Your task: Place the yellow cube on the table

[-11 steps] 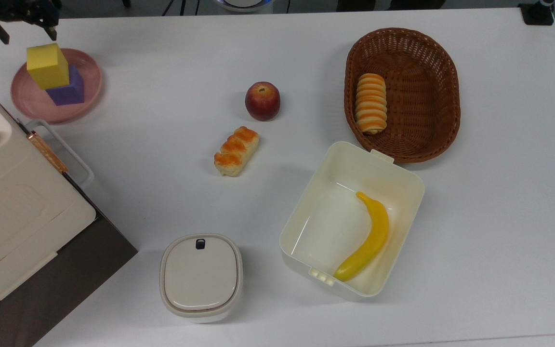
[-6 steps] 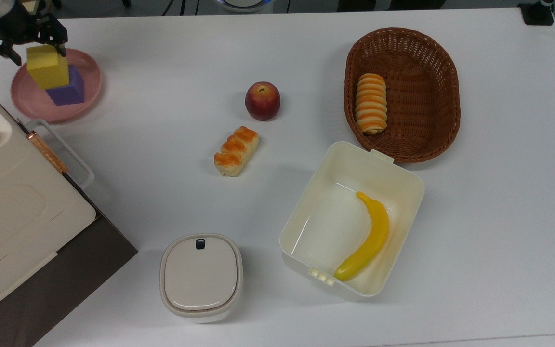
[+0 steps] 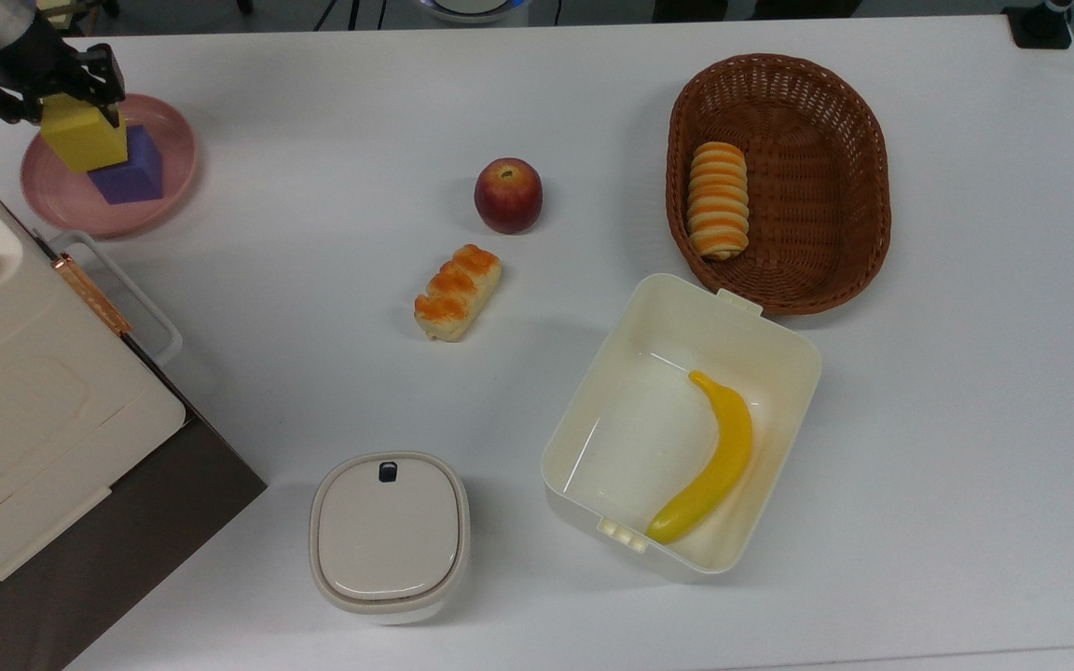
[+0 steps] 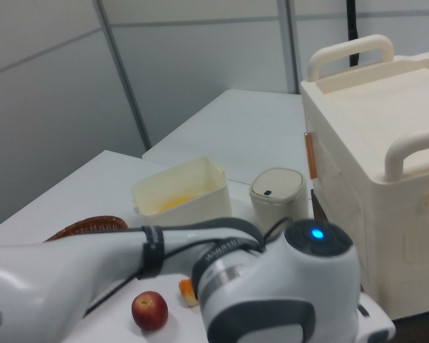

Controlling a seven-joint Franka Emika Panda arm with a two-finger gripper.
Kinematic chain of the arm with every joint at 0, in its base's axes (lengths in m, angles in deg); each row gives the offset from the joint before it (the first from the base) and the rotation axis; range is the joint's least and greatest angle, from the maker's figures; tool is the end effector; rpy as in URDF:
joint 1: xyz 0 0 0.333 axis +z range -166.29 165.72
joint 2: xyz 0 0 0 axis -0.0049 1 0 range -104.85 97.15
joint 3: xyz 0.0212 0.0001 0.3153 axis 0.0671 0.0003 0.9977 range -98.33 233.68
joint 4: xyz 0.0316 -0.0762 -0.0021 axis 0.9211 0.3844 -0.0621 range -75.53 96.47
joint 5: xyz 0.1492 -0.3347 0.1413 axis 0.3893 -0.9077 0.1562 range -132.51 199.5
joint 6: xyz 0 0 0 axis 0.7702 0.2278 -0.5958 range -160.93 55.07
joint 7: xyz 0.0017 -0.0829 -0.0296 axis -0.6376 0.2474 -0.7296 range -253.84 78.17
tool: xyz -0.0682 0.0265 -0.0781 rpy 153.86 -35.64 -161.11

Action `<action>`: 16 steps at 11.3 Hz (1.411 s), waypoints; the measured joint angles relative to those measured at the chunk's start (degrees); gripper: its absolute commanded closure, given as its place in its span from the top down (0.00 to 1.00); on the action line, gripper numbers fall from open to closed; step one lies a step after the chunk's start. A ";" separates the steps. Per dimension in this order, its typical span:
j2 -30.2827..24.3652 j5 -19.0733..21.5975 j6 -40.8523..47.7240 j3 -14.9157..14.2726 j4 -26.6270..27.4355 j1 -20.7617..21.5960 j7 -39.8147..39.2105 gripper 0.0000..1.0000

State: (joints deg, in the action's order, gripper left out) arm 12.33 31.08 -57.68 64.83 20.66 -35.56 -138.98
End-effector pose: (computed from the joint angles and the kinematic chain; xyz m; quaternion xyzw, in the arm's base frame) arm 0.4929 -0.3877 0.4034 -0.9913 -0.1224 0.0470 0.0095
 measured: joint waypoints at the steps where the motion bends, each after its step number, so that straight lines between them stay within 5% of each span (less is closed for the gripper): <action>1: -1.00 0.00 0.00 0.06 -0.27 0.48 0.00 0.56; 4: -4.68 0.03 1.20 0.30 -0.34 4.55 3.17 0.57; 10: -3.86 0.03 1.24 0.88 0.10 23.81 32.15 0.66; 11: -3.38 0.03 1.24 0.90 0.19 26.53 35.74 0.90; 12: -2.84 0.03 1.24 0.91 0.30 28.72 38.19 1.00; 16: -2.43 0.03 1.24 0.73 0.16 29.75 40.14 1.00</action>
State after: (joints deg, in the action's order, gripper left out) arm 9.90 31.11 -56.44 65.56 20.82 -5.81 -98.84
